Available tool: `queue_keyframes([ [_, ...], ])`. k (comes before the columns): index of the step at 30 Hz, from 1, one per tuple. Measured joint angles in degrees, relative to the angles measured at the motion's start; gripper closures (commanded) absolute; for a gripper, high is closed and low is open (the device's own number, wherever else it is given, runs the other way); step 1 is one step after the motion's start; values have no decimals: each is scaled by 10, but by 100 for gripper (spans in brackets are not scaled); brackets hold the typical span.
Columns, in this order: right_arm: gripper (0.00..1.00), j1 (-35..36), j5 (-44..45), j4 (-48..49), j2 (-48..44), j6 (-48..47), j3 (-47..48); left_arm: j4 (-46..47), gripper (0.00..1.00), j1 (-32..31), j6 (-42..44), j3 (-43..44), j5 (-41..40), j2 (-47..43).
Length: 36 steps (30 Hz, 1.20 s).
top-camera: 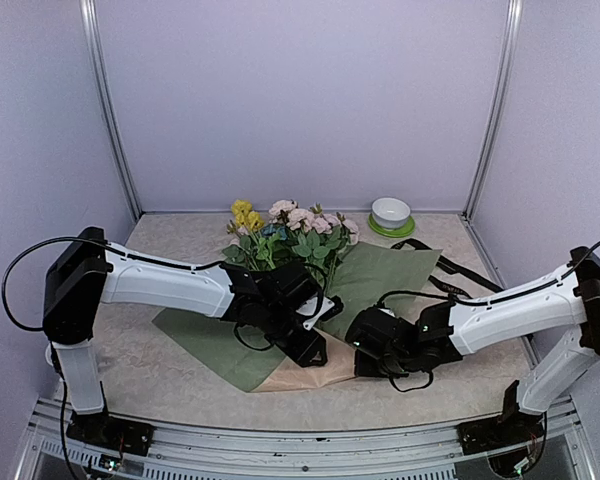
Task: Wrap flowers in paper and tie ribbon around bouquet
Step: Pick up the one-fourth-folded wrapping paper from the center of the board, then fold the one-fourth-folded wrapping paper at the center of the board.
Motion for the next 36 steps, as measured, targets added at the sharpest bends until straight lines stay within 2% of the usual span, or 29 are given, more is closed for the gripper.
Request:
queue_keyframes([
  [7,100,10,20,-39,3,-3,19,6,62,9,0,35,27,31],
  [13,100,43,66,-100,42,-42,92,10,61,32,-3,40,59,66],
  [21,100,103,134,-126,116,-182,191,17,62,52,-7,34,109,67],
  [28,100,125,151,-94,133,-307,203,54,63,77,-15,7,169,67],
  [31,100,125,149,-78,133,-329,202,70,64,81,-22,-7,177,66],
  [36,59,124,134,-36,129,-344,181,90,64,83,-27,-21,184,62],
])
